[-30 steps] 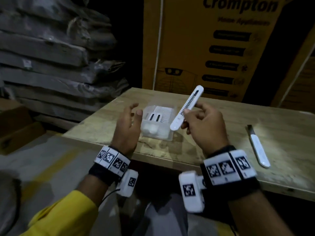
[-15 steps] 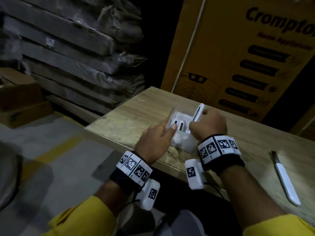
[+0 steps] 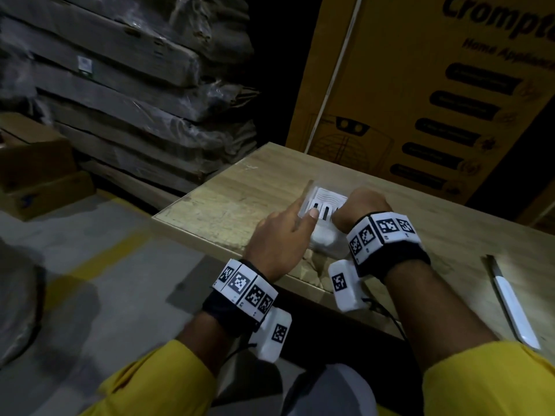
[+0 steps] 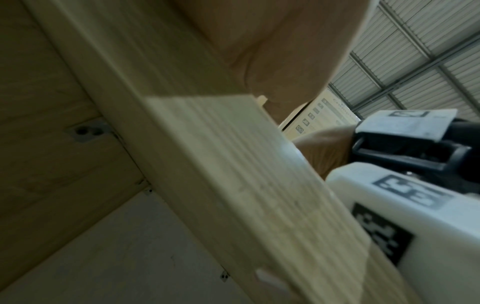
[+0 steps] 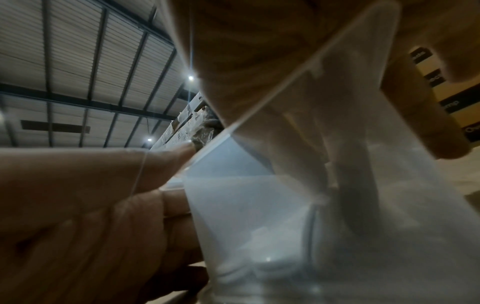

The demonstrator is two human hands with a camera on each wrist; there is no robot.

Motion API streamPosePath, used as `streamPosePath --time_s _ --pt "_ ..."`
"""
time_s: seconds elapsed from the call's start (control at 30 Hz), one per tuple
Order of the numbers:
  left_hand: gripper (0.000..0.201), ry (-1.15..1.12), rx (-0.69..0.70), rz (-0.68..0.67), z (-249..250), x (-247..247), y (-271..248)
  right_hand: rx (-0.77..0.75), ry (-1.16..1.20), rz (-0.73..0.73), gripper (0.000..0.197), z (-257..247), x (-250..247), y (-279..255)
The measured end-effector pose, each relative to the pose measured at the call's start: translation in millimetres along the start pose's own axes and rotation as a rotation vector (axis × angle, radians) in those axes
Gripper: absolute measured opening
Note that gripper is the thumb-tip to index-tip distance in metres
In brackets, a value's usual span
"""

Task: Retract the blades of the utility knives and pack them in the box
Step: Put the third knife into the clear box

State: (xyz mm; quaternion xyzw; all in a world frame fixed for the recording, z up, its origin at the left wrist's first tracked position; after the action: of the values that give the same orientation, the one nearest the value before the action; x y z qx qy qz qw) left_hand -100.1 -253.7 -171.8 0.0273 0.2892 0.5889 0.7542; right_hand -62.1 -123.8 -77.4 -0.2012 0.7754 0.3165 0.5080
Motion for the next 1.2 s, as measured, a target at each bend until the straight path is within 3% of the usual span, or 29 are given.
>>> streamPosePath --time_s 0.27,0.4,0.5,0.63,0.77,0.87,0.97,1.13,1.2 --pt "0.066 0.017 0.006 -0.01 -1.7 0.6 0.8 -0.183 -0.2 -0.057 0.035 -3.3 4.4 1.0" --pt "0.065 0.026 0.022 -0.002 -0.2 -0.3 -0.1 -0.231 -0.188 -0.079 0.033 0.2 5.9 2.7" --pt "0.066 0.009 0.022 0.0 -0.1 0.5 0.2 -0.214 -0.104 -0.097 0.021 6.3 6.3 3.0" --pt "0.074 0.0 0.004 0.007 -1.4 2.0 1.5 -0.152 0.12 -0.066 0.032 17.3 2.6 -3.8" --pt "0.063 -0.011 0.014 0.013 0.3 0.2 0.1 -0.107 0.34 0.09 0.044 33.2 -15.0 -18.2" --pt "0.054 -0.026 0.022 0.026 -0.4 -0.5 -1.7 -0.09 0.407 0.184 0.035 56.2 -37.2 -29.5" --pt "0.048 -0.066 0.032 0.042 2.2 -1.0 -2.5 -0.054 0.415 0.181 0.029 92.2 -55.4 -40.7" --pt "0.095 -0.124 0.016 0.09 1.6 -1.1 -5.6 0.079 0.375 0.267 0.029 162.5 -59.1 -63.1" --pt "0.098 -0.107 0.03 0.155 3.7 0.3 -7.0 0.152 0.297 0.278 0.032 189.5 -53.5 -68.3"
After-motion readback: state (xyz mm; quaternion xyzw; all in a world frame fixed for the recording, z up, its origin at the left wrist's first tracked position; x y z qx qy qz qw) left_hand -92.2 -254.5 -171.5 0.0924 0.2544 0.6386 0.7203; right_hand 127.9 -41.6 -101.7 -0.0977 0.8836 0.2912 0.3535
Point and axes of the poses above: each hand's wrist, its own y-axis towards the middle knuckle, its own x-axis out of the palm, z = x × y, the point moved 1 cm from there along y, towards the middle knuckle, and after that the axes turned 12 degrees about z, right-handed, at the moved point
